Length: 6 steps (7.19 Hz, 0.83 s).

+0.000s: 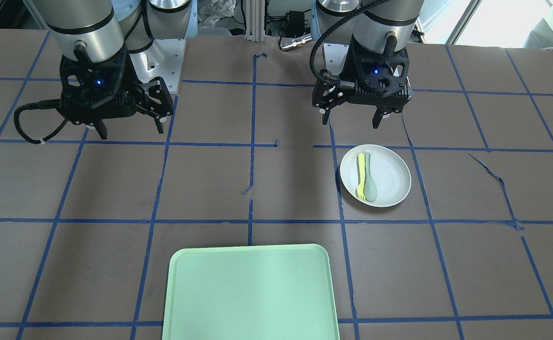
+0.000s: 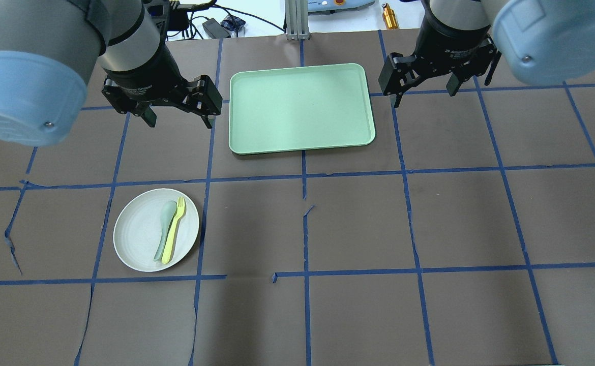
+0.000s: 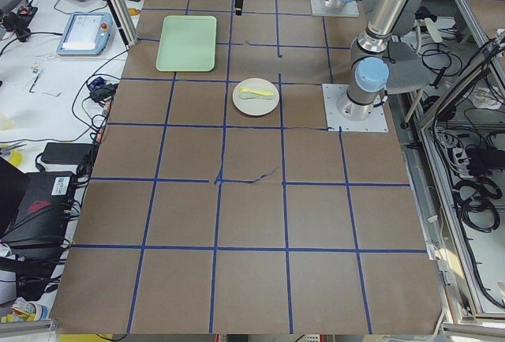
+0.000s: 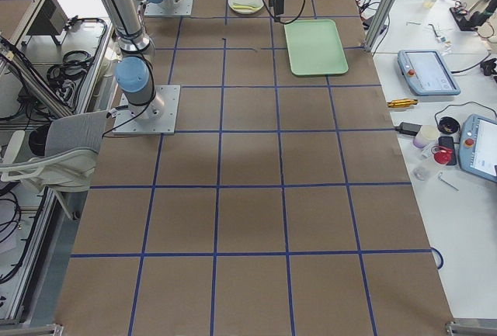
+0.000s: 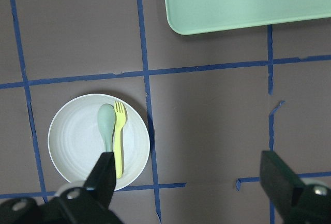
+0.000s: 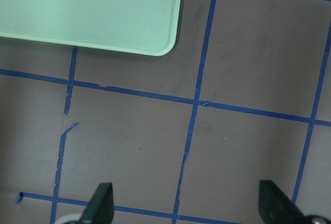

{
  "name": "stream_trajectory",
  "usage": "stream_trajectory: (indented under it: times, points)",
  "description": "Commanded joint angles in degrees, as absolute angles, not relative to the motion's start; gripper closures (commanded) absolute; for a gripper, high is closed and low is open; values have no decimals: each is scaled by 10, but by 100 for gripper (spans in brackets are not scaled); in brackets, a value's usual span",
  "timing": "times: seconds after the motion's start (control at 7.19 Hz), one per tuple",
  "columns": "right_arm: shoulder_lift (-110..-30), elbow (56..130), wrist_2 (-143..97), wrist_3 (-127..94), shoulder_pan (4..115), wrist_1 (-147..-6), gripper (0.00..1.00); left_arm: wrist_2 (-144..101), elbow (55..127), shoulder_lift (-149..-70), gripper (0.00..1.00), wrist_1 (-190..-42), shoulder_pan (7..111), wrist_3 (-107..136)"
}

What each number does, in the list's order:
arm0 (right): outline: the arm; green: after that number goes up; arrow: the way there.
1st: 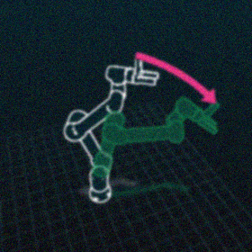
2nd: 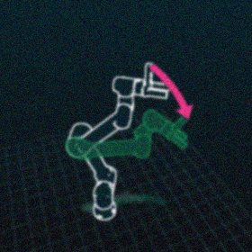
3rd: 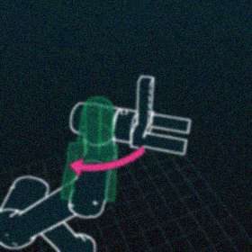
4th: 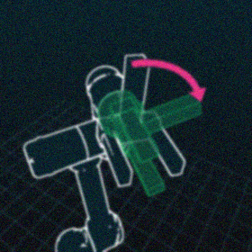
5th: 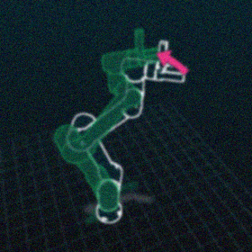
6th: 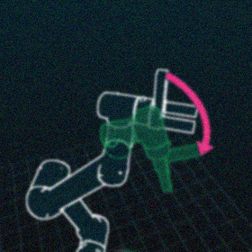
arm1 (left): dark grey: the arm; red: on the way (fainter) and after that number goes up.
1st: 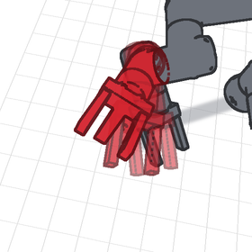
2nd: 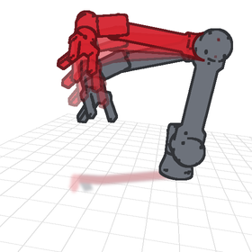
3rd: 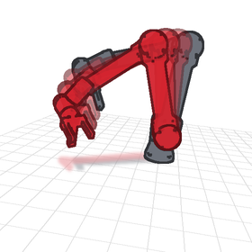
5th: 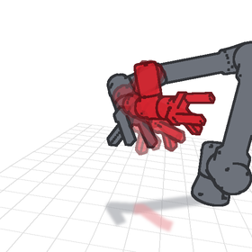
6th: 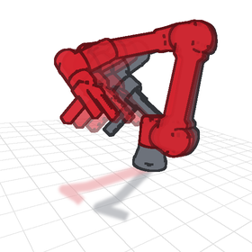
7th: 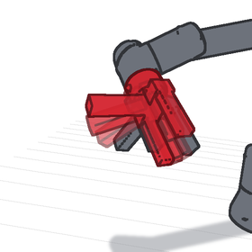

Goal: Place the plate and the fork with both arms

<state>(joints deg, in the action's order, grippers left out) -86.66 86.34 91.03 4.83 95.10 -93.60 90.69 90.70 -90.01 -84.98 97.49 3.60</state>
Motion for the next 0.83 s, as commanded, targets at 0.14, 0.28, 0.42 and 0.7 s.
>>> stream_trajectory:
  times: [0.14, 0.28, 0.42, 0.7]
  points:
    - [-866, 860, 912, 48, 951, -936, 0, 912, 911, -900, 0, -853, 974, 36]
    - [-865, 861, 913, 48, 951, -936, 0, 911, 912, -900, 0, -853, 972, 36]
    - [-865, 856, 913, 48, 951, -935, 0, 914, 917, -899, 0, -853, 972, 36]
    - [-865, 856, 913, 48, 951, -935, 0, 909, 917, -899, 0, -853, 970, 36]
